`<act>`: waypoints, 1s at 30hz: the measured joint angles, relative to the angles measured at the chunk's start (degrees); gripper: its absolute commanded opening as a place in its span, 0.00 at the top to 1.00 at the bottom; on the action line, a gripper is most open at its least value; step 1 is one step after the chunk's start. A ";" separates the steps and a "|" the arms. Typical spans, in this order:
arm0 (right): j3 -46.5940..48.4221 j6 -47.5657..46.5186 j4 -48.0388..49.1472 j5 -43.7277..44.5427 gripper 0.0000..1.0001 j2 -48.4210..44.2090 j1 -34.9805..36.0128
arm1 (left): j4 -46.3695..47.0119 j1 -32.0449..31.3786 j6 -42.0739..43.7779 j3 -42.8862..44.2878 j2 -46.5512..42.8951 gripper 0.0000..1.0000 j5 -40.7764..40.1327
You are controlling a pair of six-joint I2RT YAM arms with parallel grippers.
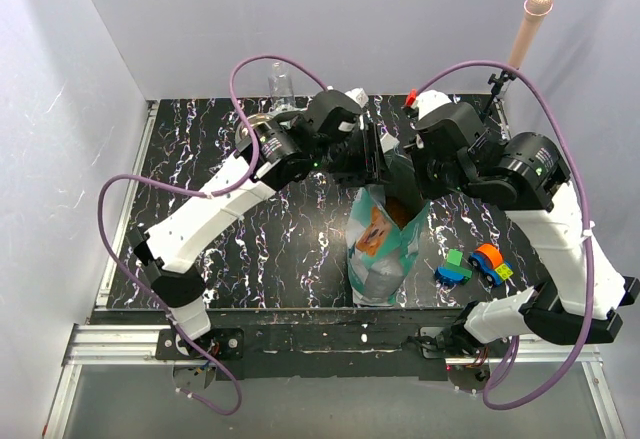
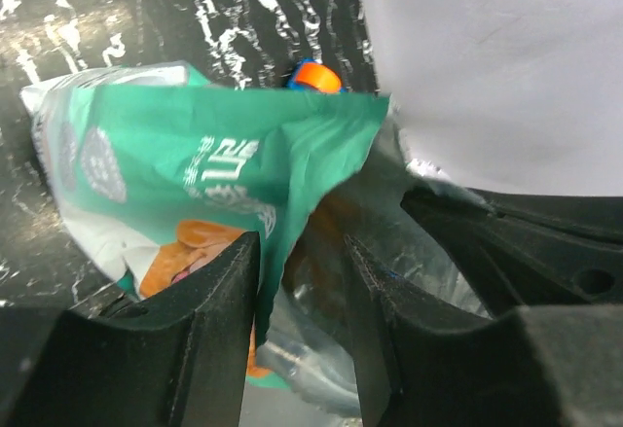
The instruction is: Serve the pet food
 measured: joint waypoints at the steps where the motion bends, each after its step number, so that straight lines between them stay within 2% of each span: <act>1: -0.20 0.31 0.09 -0.33 0.99 -0.11 0.00 | -2.21 -0.81 0.59 1.57 0.61 0.61 -1.55; 6: -0.94 1.16 0.98 -0.63 0.99 -0.33 -0.04 | -11.52 -4.00 2.84 5.31 1.84 0.64 -6.99; 8: -0.98 1.40 1.27 -0.76 0.99 -0.28 -0.04 | -13.44 -4.83 3.67 5.31 1.84 0.72 -8.31; 13: -1.01 3.04 2.05 -1.03 0.95 0.02 -0.04 | -12.37 -5.38 5.84 2.47 1.25 1.00 -9.03; 15: -1.38 4.33 2.67 -1.01 0.91 0.07 -0.04 | -11.02 -5.35 7.17 1.92 1.25 1.00 -9.27; 19: -1.92 8.17 4.02 -1.07 0.66 0.17 -0.04 | -10.21 -5.38 10.97 3.74 1.90 1.00 -8.90; 22: -2.25 11.63 5.20 -1.31 0.35 0.68 -0.04 | -8.85 -5.35 13.62 3.85 1.99 1.00 -8.15; 24: -3.96 14.08 6.19 -1.64 0.23 0.81 -0.04 | -7.54 -5.38 14.86 3.08 1.88 1.00 -7.63; 26: -5.20 16.55 5.84 -1.40 0.21 0.90 -0.13 | -5.51 -5.35 15.28 0.83 1.05 1.00 -7.17; 30: -5.95 19.76 5.88 -2.21 0.31 0.85 -0.57 | -2.54 -5.20 16.44 -2.89 -1.33 1.00 -5.70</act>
